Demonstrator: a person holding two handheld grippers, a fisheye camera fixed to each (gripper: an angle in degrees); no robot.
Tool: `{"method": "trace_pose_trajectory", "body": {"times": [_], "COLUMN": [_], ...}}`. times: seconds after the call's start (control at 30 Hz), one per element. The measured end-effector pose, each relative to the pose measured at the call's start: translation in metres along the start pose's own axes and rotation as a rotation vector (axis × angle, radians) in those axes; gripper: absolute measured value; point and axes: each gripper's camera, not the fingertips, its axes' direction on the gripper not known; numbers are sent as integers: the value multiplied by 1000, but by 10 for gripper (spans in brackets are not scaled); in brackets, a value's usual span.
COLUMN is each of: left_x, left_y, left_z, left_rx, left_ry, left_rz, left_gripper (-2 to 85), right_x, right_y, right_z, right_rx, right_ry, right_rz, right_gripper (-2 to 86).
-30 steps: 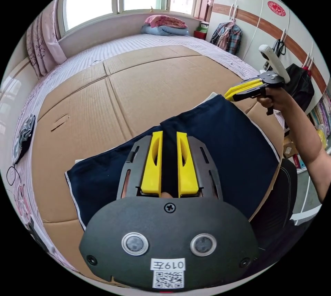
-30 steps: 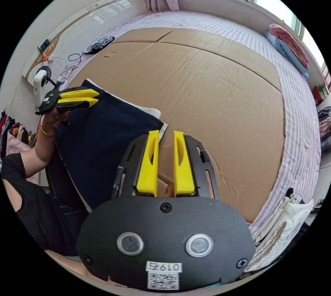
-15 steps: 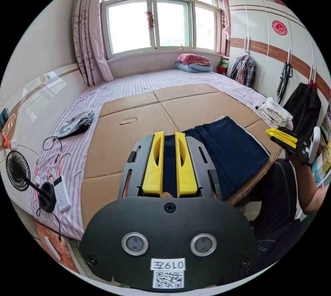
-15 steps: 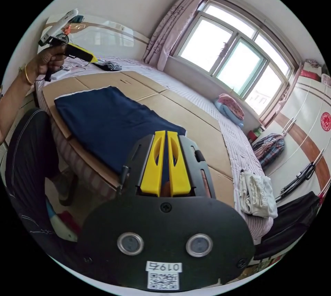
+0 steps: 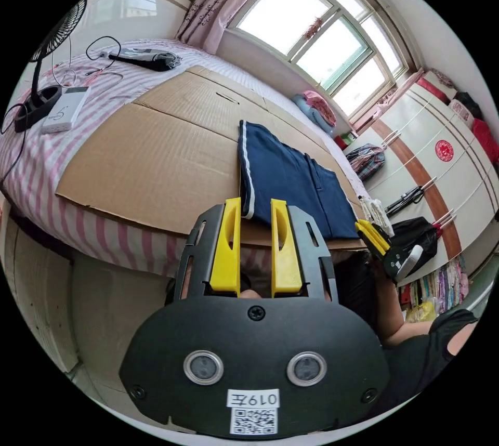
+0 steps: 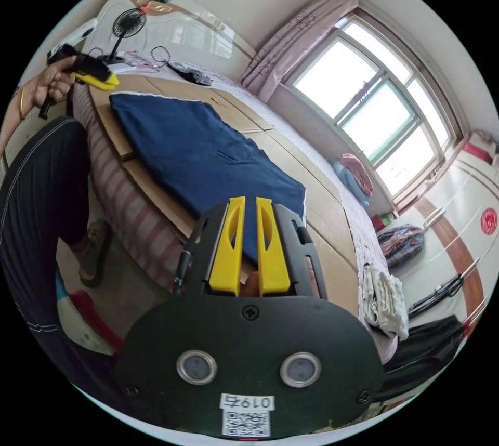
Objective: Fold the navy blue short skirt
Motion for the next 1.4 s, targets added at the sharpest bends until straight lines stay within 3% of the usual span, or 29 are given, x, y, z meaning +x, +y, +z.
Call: {"method": "trace_pose_trajectory", "body": {"times": [0.13,0.3,0.4,0.57,0.8,1.07,1.4], "left_x": [-32,-55,-68,-91,-109,-135,-175], "left_y": [9,19,23,30,34,43,36], "left_z": [-4,-3,-14,-15,-14,-20,-2], "left_rx": [-12,-64,-44,-87,-160,-169,-216], "left_ry": [102,134,88,167,156,190,269], "left_rz": [31,114,99,124,167,210,235], "left_gripper": [72,64,54,45,50,37,39], "right_x": [64,84,112,166,219,310,368], "right_y": [49,105,143,183,213,270,275], "right_z": [0,-13,-10,-15,-11,-11,-6], "right_rx": [-12,53,73,111,108,238,237], "right_ry": [-178,-206,-263,-382,-434,-611,-653], "right_rz": [221,244,359,467,544,825,873], "right_gripper": [43,4,-5,-8,-9,-7,-6]}}
